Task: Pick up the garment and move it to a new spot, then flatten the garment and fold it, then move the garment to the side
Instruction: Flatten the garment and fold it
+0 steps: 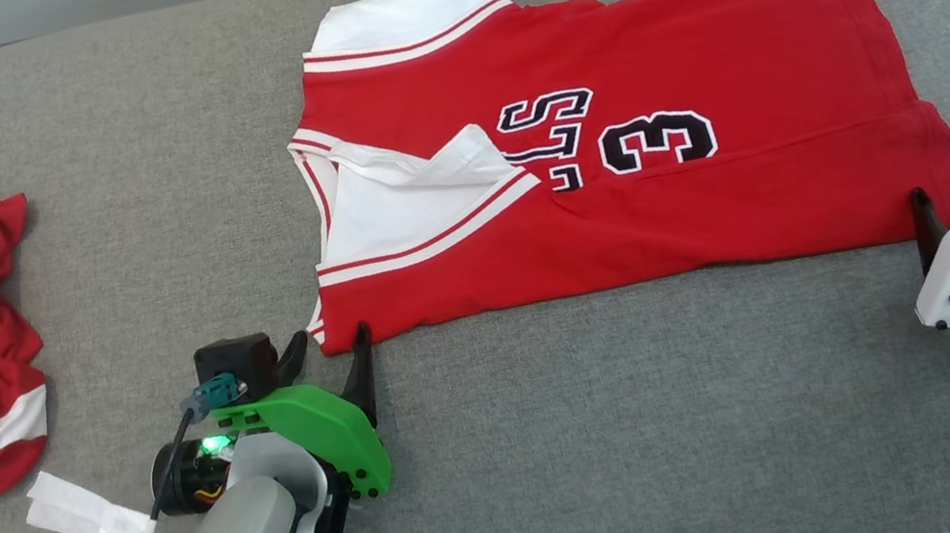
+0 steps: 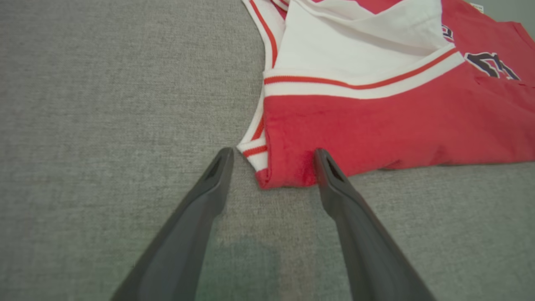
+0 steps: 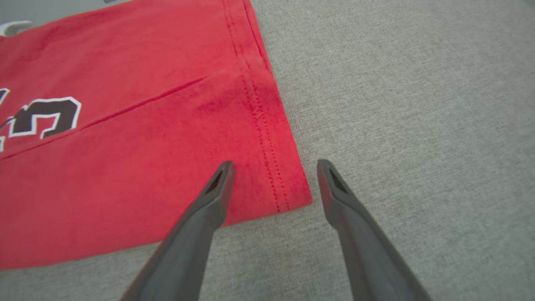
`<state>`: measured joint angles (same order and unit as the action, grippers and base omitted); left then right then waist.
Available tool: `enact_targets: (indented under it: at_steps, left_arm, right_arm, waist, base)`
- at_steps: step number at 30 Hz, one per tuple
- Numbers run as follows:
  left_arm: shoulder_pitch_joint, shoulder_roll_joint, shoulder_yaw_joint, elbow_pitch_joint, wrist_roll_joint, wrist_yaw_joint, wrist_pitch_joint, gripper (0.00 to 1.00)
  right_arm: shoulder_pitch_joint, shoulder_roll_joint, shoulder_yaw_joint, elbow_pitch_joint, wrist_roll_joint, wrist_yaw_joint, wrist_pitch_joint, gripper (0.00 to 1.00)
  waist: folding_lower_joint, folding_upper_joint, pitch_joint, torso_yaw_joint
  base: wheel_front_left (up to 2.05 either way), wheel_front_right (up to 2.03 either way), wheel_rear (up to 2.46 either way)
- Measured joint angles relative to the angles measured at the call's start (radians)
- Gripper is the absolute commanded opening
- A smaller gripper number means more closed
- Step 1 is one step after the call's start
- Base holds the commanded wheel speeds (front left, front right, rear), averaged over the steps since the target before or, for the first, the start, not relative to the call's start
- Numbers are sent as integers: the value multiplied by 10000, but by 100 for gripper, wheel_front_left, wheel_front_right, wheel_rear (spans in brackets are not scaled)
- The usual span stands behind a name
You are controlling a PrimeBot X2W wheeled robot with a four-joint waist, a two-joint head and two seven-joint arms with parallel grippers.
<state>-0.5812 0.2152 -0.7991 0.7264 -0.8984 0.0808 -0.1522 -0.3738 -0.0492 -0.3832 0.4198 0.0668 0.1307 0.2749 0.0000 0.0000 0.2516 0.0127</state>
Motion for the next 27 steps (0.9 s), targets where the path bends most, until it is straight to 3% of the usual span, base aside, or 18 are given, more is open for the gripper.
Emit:
enact_targets:
  at_steps: [8,9,10,11,12,13,14,21,27]
  left_arm:
    - [-150,-119,4,-50,-268,40,556,100]
    - [-181,-138,0,-31,-288,-10,633,95]
    - [-212,-153,-21,-2,-297,-23,683,56]
    - [-245,-165,-33,33,-320,-65,765,30]
    - [-266,-184,-36,67,-359,-121,815,0]
    - [-282,-205,-46,102,-389,-180,890,0]
    - [-291,-219,-58,127,-410,-240,940,0]
    - [-178,-320,38,203,-600,-445,623,0]
    - [665,105,222,-341,-857,-405,362,0]
  right_arm:
    - [-666,-4,-483,1158,-186,2,102,100]
    - [-709,-13,-520,1262,-251,2,157,100]
    - [-742,-23,-533,1350,-247,2,211,100]
    - [-803,-27,-568,1450,-205,2,257,90]
    - [-829,-31,-579,1521,-190,2,272,70]
    - [-835,-36,-569,1570,-190,2,270,25]
    - [-839,-36,-568,1605,-180,2,267,0]
    - [-775,12,-514,1651,35,15,-13,0]
    - [-176,19,-449,1145,376,15,184,0]
  waist:
    - [0,0,224,103]
    - [-1,0,232,116]
    - [0,0,233,123]
    - [0,0,226,126]
    - [-1,0,212,121]
    - [0,0,193,112]
    - [0,0,173,103]
    - [0,0,-135,32]
    - [0,0,-590,27]
  base:
    - [0,0,0]
    - [0,0,0]
    - [0,0,0]
    - [0,0,0]
    - [0,0,0]
    - [0,0,0]
    - [0,0,0]
    - [0,0,0]
    - [0,0,0]
